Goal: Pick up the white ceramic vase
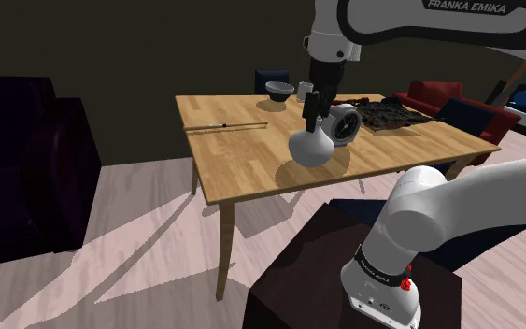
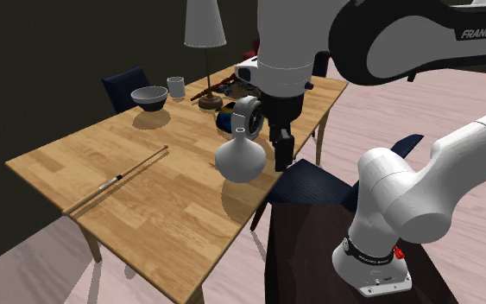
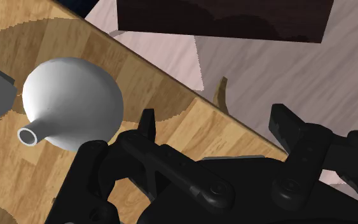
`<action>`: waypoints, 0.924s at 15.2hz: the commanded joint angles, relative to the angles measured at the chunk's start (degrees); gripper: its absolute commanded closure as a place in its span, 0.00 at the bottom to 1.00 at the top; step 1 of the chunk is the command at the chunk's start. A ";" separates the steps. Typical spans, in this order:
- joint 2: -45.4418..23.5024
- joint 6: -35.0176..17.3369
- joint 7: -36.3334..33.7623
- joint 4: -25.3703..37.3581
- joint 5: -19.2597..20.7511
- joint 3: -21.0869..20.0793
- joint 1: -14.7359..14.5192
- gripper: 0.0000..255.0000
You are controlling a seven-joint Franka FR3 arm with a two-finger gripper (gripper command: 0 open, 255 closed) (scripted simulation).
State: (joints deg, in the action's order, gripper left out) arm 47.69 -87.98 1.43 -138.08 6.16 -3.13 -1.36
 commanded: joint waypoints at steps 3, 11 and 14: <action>-1.94 -1.55 2.32 0.47 1.32 2.83 1.06 0.00; -12.45 -7.54 11.52 5.12 4.71 13.68 4.47 0.00; -17.37 -9.52 15.08 7.96 4.94 17.58 5.28 0.00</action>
State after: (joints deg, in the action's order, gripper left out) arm 31.97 -96.63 14.90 -130.93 10.82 12.81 3.49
